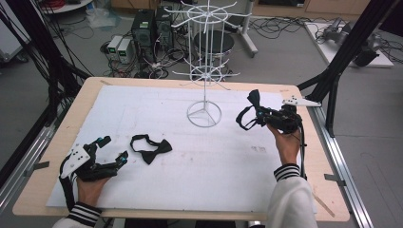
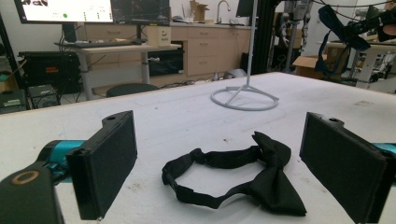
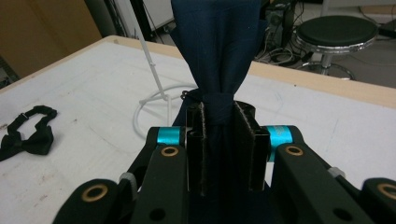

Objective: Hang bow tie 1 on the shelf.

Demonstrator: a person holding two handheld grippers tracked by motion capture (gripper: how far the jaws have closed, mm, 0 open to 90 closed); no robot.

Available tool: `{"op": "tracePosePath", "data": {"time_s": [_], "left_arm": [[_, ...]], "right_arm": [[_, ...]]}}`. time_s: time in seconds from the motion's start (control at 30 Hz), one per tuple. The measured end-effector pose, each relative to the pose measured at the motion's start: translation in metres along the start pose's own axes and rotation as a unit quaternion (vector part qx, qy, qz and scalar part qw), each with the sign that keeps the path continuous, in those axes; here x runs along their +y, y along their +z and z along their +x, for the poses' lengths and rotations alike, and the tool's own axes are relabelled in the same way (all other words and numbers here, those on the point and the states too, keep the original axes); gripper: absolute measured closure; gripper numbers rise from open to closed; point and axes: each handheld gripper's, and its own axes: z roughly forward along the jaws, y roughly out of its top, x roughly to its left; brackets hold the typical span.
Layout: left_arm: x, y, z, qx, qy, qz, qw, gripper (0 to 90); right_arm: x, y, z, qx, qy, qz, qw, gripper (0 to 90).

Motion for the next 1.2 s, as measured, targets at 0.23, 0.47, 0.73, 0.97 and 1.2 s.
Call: {"op": "tracePosePath", "data": {"time_s": [0.23,0.47,0.73,0.97,1.2], "left_arm": [[0.000,0.000,0.000,0.000,0.000,0.001,1.0000,11.4],[0.000,0.000,0.000,0.000,0.000,0.000,1.0000,11.4],[0.000,0.000,0.000,0.000,-0.001,0.000,1.0000,11.4],[0.000,0.000,0.000,0.000,-0.001,0.000,1.0000,11.4],[0.000,0.000,0.000,0.000,-0.001,0.000,1.0000,11.4]], "right_arm": [[0.007,-0.008,0.005,0.006,0.000,-0.018,0.9998,76.0],[0.023,-0.013,0.014,0.023,-0.007,-0.036,0.9991,76.0],[0.041,-0.015,0.031,0.039,-0.031,-0.053,0.9973,75.9],[0.044,-0.016,0.038,0.053,-0.035,-0.059,0.9962,75.9],[0.054,-0.016,0.049,0.069,-0.046,-0.066,0.9944,75.9]]}}
